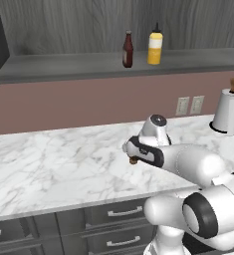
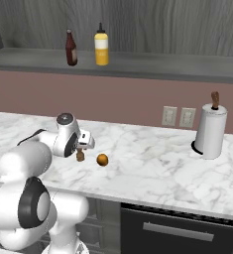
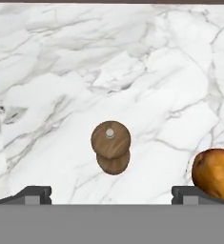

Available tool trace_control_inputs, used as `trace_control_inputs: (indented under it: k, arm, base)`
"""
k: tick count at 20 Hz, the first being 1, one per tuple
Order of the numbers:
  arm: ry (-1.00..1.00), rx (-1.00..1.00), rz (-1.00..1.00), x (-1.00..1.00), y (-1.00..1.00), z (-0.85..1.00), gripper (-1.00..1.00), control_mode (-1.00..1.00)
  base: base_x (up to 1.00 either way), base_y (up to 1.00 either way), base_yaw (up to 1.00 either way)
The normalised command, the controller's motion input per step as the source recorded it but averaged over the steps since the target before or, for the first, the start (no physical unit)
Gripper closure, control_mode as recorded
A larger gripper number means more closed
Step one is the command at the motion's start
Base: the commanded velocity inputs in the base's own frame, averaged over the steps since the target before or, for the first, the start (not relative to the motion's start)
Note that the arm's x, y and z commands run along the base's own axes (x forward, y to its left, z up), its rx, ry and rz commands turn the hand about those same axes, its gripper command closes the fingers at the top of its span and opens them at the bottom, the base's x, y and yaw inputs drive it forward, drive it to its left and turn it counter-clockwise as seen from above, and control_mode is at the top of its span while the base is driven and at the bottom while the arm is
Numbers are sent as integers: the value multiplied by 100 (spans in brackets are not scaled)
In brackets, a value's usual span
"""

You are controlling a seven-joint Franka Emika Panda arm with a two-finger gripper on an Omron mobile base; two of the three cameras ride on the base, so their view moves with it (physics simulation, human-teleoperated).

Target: There are various items on the counter. Only move the condiments/shakers into the cabinet.

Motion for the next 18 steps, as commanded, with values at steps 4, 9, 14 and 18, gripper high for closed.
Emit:
trace_control_inputs:
  k: [4, 9, 14, 18]
  arm:
    - [0, 0, 0, 6, 0, -23, -100, -100]
    - [-4, 0, 0, 9, 0, -23, -100, -100]
    - [-5, 0, 0, 10, 0, -19, -100, -100]
    - [-5, 0, 0, 14, 0, -14, -100, -100]
  base:
    - [0, 0, 0]
    - [0, 0, 0]
    - [0, 0, 0]
    - [0, 0, 0]
